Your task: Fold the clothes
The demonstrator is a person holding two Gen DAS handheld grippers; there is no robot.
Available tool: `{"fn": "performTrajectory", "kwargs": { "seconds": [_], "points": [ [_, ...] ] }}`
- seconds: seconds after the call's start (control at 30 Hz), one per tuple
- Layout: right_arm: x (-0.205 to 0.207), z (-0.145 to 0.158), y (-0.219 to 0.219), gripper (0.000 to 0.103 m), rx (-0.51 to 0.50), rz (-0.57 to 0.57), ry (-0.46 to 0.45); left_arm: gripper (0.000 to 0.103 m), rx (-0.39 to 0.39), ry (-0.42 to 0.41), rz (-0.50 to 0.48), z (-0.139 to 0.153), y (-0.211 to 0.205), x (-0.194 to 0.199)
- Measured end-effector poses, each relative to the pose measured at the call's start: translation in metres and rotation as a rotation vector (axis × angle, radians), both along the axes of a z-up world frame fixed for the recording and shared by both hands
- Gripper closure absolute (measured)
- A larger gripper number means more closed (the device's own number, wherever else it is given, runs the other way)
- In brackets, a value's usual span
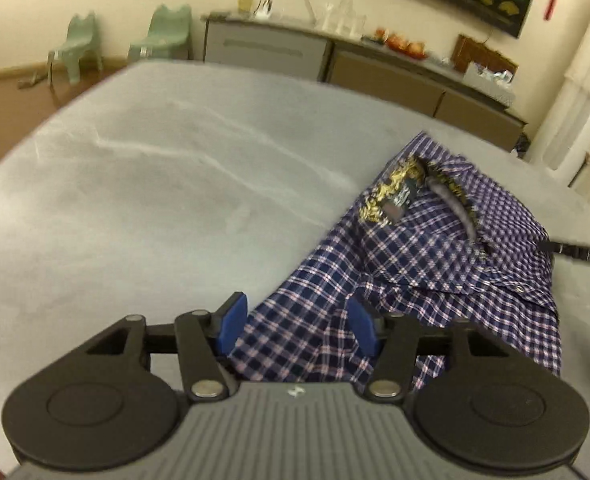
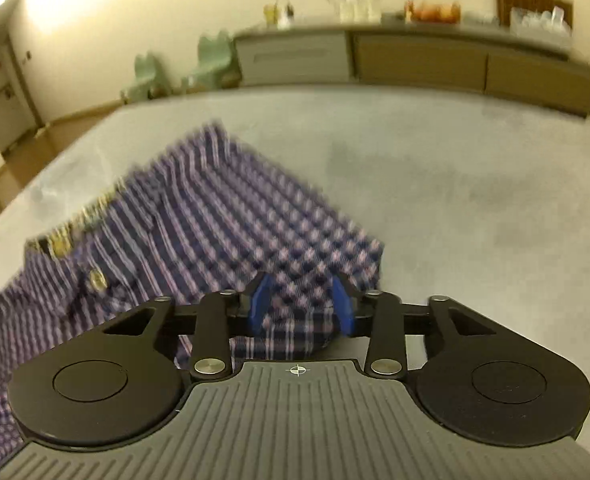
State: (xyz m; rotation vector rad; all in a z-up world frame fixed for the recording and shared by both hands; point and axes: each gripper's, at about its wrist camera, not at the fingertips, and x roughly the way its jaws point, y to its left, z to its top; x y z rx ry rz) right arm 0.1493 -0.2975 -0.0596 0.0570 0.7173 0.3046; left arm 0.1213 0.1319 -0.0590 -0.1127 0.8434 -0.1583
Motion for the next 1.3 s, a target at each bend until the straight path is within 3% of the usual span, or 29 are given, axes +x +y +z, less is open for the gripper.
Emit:
{"fn": "performTrajectory", "kwargs": {
  "seconds": [0.03, 0.1, 0.17, 0.23, 0.3, 0.4, 0.43, 0.53, 0.63, 0.7, 0.77, 0.9, 0.97, 1.03, 1.07, 1.17, 1.27, 1.3],
  "points": [
    [-0.003, 0.007, 0.001, 0.040, -0.012, 0.013, -0.045, 0.043, -0.004, 0.010, -0.020, -0.002, -0.003, -0.003],
    [0.000, 0.011, 0.005, 0.037, -0.060, 0.023, -0.107, 0.043, 0.025, 0.020, -0.051, -0.007, -0.012, -0.004],
    [0.005, -0.001, 0.004, 0.038, -0.114, 0.007, -0.095, 0.041, 0.101, 0.017, -0.072, -0.013, -0.023, 0.002],
    [0.012, -0.019, -0.001, 0.044, -0.142, -0.015, -0.040, 0.038, 0.177, 0.013, -0.092, -0.020, -0.035, 0.007],
    [0.013, -0.027, -0.008, 0.044, -0.116, -0.046, 0.013, 0.040, 0.242, 0.003, -0.077, -0.018, -0.038, 0.037],
    [0.004, -0.018, -0.002, 0.045, -0.080, -0.080, 0.136, 0.053, 0.376, -0.012, 0.034, -0.016, -0.038, 0.107],
    [-0.007, -0.013, 0.003, 0.045, -0.071, -0.059, 0.166, 0.061, 0.365, -0.005, 0.089, -0.011, -0.032, 0.129],
    [-0.050, -0.005, 0.021, 0.043, -0.059, 0.047, 0.173, 0.061, 0.165, -0.018, 0.135, 0.023, -0.009, 0.142],
    [-0.060, 0.007, 0.008, 0.041, -0.096, -0.001, 0.048, 0.049, -0.015, -0.086, 0.078, 0.044, 0.002, 0.090],
    [-0.063, 0.014, -0.001, 0.041, -0.096, -0.033, -0.029, 0.049, -0.118, -0.065, 0.009, 0.036, 0.003, 0.056],
    [-0.065, 0.014, 0.004, 0.043, -0.082, 0.001, -0.061, 0.049, -0.159, -0.010, -0.019, 0.015, 0.001, 0.035],
    [-0.064, 0.003, 0.031, 0.050, -0.097, 0.107, -0.072, 0.054, -0.073, 0.021, -0.004, -0.026, 0.004, 0.027],
    [-0.057, -0.014, 0.039, 0.049, -0.199, 0.075, -0.020, 0.056, -0.043, 0.002, 0.005, -0.022, 0.002, 0.022],
    [-0.049, -0.022, 0.033, 0.046, -0.164, 0.039, -0.006, 0.058, -0.013, -0.036, 0.007, -0.010, -0.004, 0.013],
    [-0.053, -0.016, 0.029, 0.046, -0.155, 0.024, -0.016, 0.057, 0.002, -0.055, 0.008, -0.004, -0.007, 0.008],
    [-0.074, 0.004, 0.042, 0.051, -0.117, 0.072, -0.131, 0.055, -0.010, -0.130, -0.116, 0.011, -0.028, -0.019],
    [-0.074, 0.000, 0.049, 0.051, -0.128, 0.107, -0.115, 0.055, 0.117, -0.095, -0.157, -0.010, -0.055, -0.023],
    [-0.073, -0.003, 0.050, 0.055, -0.140, 0.109, -0.100, 0.058, 0.126, -0.091, -0.154, -0.017, -0.056, -0.023]
  ]
}}
